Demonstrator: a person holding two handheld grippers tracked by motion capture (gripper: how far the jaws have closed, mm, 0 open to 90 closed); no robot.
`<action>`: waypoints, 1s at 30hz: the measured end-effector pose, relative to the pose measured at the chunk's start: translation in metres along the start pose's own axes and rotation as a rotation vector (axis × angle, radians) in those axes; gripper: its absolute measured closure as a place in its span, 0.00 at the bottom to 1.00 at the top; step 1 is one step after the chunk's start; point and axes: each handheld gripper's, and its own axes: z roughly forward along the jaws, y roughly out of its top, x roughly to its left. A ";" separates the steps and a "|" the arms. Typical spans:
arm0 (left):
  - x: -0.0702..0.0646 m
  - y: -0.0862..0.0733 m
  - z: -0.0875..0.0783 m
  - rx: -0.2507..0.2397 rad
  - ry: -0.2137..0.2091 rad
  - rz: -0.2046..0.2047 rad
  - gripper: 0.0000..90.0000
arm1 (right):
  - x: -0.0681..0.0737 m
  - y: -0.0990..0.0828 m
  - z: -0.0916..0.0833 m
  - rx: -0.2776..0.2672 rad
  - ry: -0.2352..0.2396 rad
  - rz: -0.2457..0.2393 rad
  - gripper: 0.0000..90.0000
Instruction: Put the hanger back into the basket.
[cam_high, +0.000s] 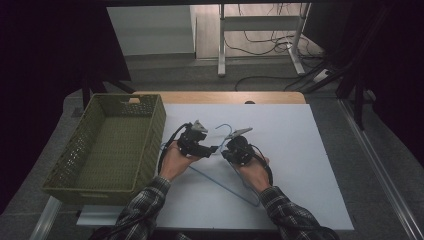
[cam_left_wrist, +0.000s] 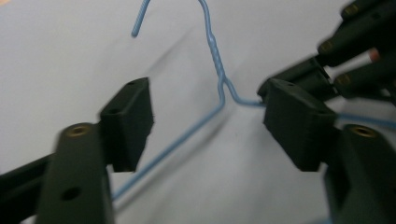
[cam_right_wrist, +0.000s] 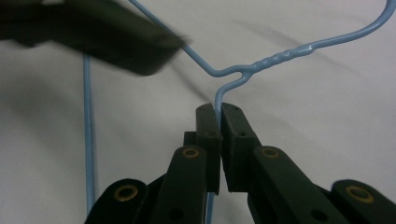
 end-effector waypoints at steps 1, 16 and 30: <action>0.000 0.000 0.000 0.000 0.000 0.000 0.46 | 0.000 0.000 0.000 -0.001 0.000 -0.004 0.95; 0.005 0.025 0.040 0.084 -0.108 -0.044 0.83 | 0.002 0.000 -0.006 -0.019 0.016 -0.007 0.95; -0.003 0.031 0.010 -0.010 -0.095 -0.087 0.96 | -0.010 0.008 -0.040 -0.076 0.121 0.064 0.76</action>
